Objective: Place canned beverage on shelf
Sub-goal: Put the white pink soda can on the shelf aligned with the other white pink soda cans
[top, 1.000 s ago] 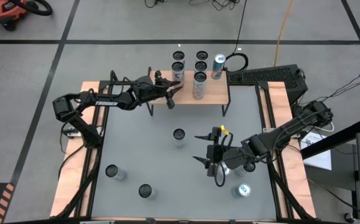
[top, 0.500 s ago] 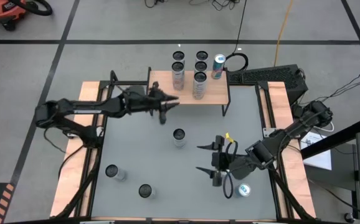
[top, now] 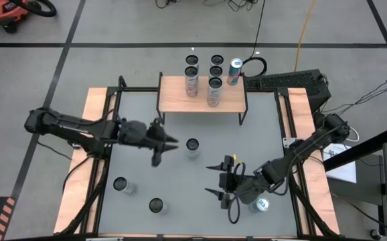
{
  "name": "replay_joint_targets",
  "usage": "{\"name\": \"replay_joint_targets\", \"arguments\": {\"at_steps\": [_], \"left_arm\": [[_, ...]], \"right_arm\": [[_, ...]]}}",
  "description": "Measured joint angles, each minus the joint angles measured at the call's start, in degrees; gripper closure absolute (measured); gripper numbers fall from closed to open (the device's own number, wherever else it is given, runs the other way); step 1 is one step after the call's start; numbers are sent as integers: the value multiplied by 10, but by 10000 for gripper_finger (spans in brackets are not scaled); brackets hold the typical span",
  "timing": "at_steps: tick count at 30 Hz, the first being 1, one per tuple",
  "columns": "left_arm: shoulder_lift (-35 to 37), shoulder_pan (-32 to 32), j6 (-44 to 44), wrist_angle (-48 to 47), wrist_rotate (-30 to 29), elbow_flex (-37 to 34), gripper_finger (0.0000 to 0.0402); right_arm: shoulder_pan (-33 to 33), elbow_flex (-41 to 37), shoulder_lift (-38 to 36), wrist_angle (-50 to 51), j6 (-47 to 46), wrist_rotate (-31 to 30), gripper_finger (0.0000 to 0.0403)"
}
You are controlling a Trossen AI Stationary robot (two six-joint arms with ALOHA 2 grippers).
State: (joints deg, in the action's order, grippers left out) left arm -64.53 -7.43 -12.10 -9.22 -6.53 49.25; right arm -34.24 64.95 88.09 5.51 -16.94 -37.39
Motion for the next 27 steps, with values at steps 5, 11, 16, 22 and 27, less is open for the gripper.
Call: {"name": "replay_joint_targets", "arguments": {"at_steps": [5, 11, 16, 22, 27], "left_arm": [[0, -85, -32, -8, -72, 0, 298], [-5, -172, -69, -6, -184, 0, 298], [-15, -222, -85, -5, -254, 0, 298], [-17, -245, -89, -4, -296, 0, 298], [-19, -256, -97, -3, -307, 0, 298]], "right_arm": [[0, 0, 13, -24, 1, 1, 99], [0, 0, 16, -76, 19, 20, 99], [0, 0, 19, -125, 63, 47, 99], [3, 0, 51, -243, 124, 47, 99], [5, 0, 87, -358, 130, 47, 99]]}}
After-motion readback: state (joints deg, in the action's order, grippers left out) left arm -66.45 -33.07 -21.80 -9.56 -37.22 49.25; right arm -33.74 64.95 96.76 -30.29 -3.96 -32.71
